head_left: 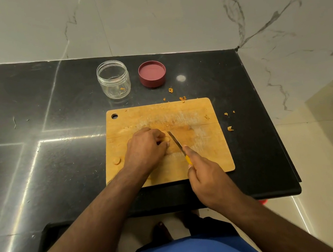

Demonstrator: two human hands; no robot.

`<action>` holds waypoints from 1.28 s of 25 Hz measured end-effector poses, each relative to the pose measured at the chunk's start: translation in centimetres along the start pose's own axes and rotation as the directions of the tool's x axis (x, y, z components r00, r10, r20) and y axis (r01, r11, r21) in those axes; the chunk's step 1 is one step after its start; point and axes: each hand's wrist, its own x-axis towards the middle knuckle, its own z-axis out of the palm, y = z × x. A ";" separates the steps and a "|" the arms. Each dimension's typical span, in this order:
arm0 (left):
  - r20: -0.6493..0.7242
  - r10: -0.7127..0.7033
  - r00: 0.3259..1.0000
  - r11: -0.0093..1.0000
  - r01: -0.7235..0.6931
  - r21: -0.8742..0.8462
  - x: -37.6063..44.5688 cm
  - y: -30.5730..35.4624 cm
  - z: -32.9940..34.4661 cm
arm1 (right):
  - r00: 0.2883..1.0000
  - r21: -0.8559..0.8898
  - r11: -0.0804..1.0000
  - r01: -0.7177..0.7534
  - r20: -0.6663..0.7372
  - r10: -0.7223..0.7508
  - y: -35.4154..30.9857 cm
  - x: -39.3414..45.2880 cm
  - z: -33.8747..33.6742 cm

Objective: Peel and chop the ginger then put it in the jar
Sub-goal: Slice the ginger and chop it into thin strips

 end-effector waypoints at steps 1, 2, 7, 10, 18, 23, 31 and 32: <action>0.000 -0.001 1.000 1.000 0.001 -0.003 0.0 0.0 0.0 | 1.000 -0.020 1.000 -0.002 0.004 0.002 0.0 0.1 0.2; 0.002 0.000 1.000 1.000 0.000 -0.003 0.0 0.1 0.0 | 1.000 -0.032 0.999 -0.001 0.005 0.001 0.1 0.2 0.3; 0.006 0.005 1.000 1.000 -0.005 0.006 0.1 0.0 0.0 | 1.000 -0.067 0.998 0.016 0.009 -0.015 0.0 0.3 0.7; 0.000 0.009 1.000 1.000 -0.009 0.005 0.1 0.0 0.0 | 1.000 -0.109 0.994 0.012 0.020 -0.010 -0.1 0.2 0.9; -0.002 -0.010 1.000 1.000 0.010 -0.008 0.3 0.1 0.1 | 0.997 -0.197 0.980 -0.003 0.072 0.017 -0.4 0.9 0.8; 0.003 -0.037 0.999 0.999 0.037 -0.024 0.3 0.0 0.3 | 0.998 -0.160 0.987 0.018 0.067 -0.007 0.3 -1.8 0.8; 0.000 -0.013 1.000 0.999 0.013 0.031 -0.4 -0.2 0.5 | 1.000 -0.025 1.000 -0.011 -0.010 0.010 0.2 -1.7 -0.6; -0.004 -0.014 1.000 1.000 0.014 0.027 -0.4 -0.2 0.5 | 1.000 -0.046 0.999 -0.009 0.000 0.009 0.1 -1.6 -0.6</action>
